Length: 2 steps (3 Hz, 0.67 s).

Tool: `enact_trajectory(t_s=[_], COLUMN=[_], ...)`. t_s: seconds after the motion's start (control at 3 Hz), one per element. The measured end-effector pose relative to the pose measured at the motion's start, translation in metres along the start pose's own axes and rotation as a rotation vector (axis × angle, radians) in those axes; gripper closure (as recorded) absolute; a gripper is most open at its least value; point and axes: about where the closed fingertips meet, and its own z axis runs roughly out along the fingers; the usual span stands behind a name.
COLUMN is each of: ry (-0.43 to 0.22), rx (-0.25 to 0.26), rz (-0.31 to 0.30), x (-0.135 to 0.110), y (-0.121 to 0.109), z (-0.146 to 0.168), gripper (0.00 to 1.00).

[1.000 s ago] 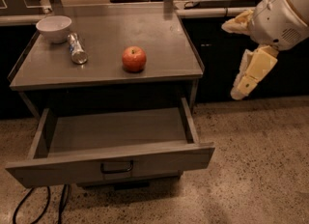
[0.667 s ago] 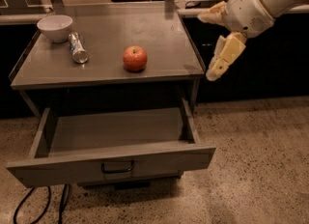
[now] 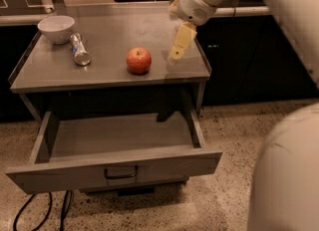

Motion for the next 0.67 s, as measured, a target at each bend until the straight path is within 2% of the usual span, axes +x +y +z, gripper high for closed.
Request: enact_trajectory(t_s=[0.33,0.67], ry=[0.027,0.023], rx=[-0.007,-0.009], rz=[-0.033,-0.033], x=[-0.02,-0.0201], y=[-0.0045,-0.0041], z=[0.0177,0.0179], gripper=[0.0,0.0])
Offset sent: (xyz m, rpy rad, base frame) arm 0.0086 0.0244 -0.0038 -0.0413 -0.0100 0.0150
